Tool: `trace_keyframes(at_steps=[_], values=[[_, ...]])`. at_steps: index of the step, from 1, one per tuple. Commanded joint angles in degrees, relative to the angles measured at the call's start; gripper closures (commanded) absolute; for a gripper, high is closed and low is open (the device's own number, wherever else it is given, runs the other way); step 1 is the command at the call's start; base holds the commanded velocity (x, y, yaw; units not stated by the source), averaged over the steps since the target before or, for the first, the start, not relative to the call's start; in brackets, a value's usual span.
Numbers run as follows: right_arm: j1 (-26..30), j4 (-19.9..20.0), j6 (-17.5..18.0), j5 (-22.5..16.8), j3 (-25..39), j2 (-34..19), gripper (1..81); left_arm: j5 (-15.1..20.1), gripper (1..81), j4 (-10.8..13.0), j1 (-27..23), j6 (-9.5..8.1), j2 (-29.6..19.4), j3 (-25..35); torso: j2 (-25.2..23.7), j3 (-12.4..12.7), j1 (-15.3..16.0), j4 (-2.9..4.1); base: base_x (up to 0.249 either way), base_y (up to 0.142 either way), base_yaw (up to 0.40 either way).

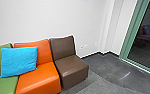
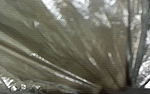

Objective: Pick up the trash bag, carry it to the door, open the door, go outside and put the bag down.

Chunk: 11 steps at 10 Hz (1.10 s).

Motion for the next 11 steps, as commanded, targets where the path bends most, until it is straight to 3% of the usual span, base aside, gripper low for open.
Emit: trace_keyframes(at_steps=[1, 5, 6, 7, 9, 11], values=[[2.5, -0.4, -0.1, -2.7, 0.2, -2.0, 1.0, 3.2, 81.1, -0.4, -5.2, 0.04, -1.2, 1.8, 5.7, 0.0, -3.7, 0.00, 0.000, 0.000, 0.000], [1.4, -0.5, -0.2, -2.9, -2.8, 1.3, 1.0, 3.2, 81.1, -0.2, -4.7, 0.04, -1.9, 4.7, 13.5, 0.5, -8.7, 0.00, 0.000, 0.000, 0.000], [1.2, -0.5, -0.2, -2.8, -3.1, 1.5, 1.0, 3.2, 81.1, -0.2, -4.5, 0.12, -2.4, 5.1, 15.7, 2.5, -10.1, 0.00, 0.000, 0.000, 0.000], [1.1, -0.5, -0.2, -2.8, -3.1, 1.5, 1.0, 3.2, 81.1, -0.2, -4.0, 0.13, -2.6, 5.4, 17.8, 6.2, -11.4, 0.00, 0.000, 0.000, 0.000], [1.0, -0.6, -0.2, -2.9, -3.1, 2.1, 1.0, 3.0, 81.1, -0.1, -1.5, 2.75, -2.4, 5.1, 21.1, 8.3, -13.4, 0.00, 0.000, 0.000, 0.000], [0.8, -0.6, -0.9, -2.9, -4.4, 3.5, 1.0, 1.5, 81.1, -0.2, 2.4, 6.08, -2.4, 4.3, 25.0, 12.3, -16.0, -0.02, 0.000, 0.000, 0.000]])
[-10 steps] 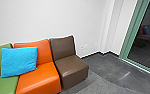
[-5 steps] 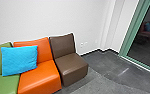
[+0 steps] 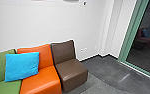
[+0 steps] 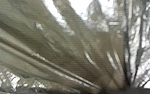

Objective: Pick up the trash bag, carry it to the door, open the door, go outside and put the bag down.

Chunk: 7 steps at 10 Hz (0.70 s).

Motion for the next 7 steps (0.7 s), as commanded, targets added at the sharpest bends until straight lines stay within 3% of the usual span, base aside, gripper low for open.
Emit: trace_keyframes(at_steps=[1, 2, 4, 5, 7], values=[[2.0, -0.5, -1.0, -2.6, -1.2, -0.2, 1.0, 0.9, 81.1, -0.2, 0.4, 5.36, -0.8, -0.3, 5.4, 5.3, -3.5, 0.00, 0.000, 0.000, 0.000], [1.5, -0.7, -1.1, -2.6, -3.4, 1.6, 1.0, -0.8, 81.1, -0.2, 2.8, 7.64, -0.4, -1.4, 7.6, 7.5, -4.9, 0.00, 0.000, 0.000, 0.000], [0.8, -1.5, -1.0, -3.4, -9.0, 6.0, 1.0, -4.5, 81.1, -0.2, 7.2, 9.77, 2.1, -6.1, 11.6, 11.4, -7.6, 0.00, 0.000, 0.000, 0.000], [0.3, -1.7, -1.0, -3.5, -11.9, 8.4, 1.0, -5.4, 81.1, -0.2, 8.6, 10.73, 4.2, -9.1, 13.6, 8.0, -9.0, 0.00, 0.000, 0.000, 0.000], [-1.0, -1.8, -1.2, -3.5, -17.8, 12.7, 1.0, -5.8, 81.1, -0.3, 10.4, 12.93, 8.7, -15.8, 16.7, 9.6, -11.0, 0.00, 0.000, 0.000, 0.000]])
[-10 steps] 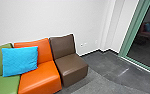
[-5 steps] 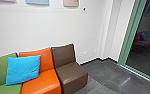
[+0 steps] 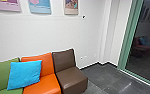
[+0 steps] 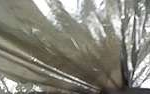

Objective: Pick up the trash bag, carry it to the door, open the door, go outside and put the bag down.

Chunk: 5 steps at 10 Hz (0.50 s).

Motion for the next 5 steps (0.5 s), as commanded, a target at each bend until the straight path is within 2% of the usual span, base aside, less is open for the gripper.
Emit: trace_keyframes(at_steps=[1, 4, 5], values=[[0.7, -1.7, -0.4, -2.7, -6.7, 4.3, 1.0, 0.9, 81.1, -0.3, -1.3, 3.92, 5.6, -8.4, 5.5, 0.0, -3.5, 0.00, 0.000, 0.000, 0.000], [-0.7, -2.8, -0.4, -2.7, -10.3, 8.3, 1.0, -0.4, 81.1, 0.0, -0.6, 4.71, 9.4, -13.6, 12.0, 0.1, -7.7, 0.00, 0.000, 0.000, 0.000], [-1.2, -3.0, -0.4, -2.7, -12.3, 10.2, 1.0, -0.4, 81.1, -0.1, -0.5, 5.24, 10.1, -14.2, 14.0, 1.4, -9.1, 0.00, 0.000, 0.000, 0.000]])
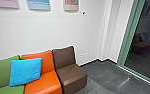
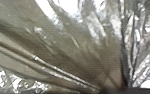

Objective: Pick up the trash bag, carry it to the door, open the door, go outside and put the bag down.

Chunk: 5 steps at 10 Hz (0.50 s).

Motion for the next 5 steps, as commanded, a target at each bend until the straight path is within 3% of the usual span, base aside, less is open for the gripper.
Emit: trace_keyframes(at_steps=[1, 5], values=[[0.9, -2.0, -0.2, -2.5, -3.4, 2.2, 1.0, 2.4, 81.1, -0.2, -2.9, 1.19, 1.2, -1.9, 5.6, 2.9, -3.6, 0.00, 0.000, 0.000, 0.000], [1.1, -2.2, -0.2, -2.6, -4.5, 4.0, 1.0, 2.3, 81.1, -0.1, -2.6, 1.28, 1.5, -2.9, 13.4, 8.0, -8.7, 0.00, 0.000, 0.000, 0.000]])
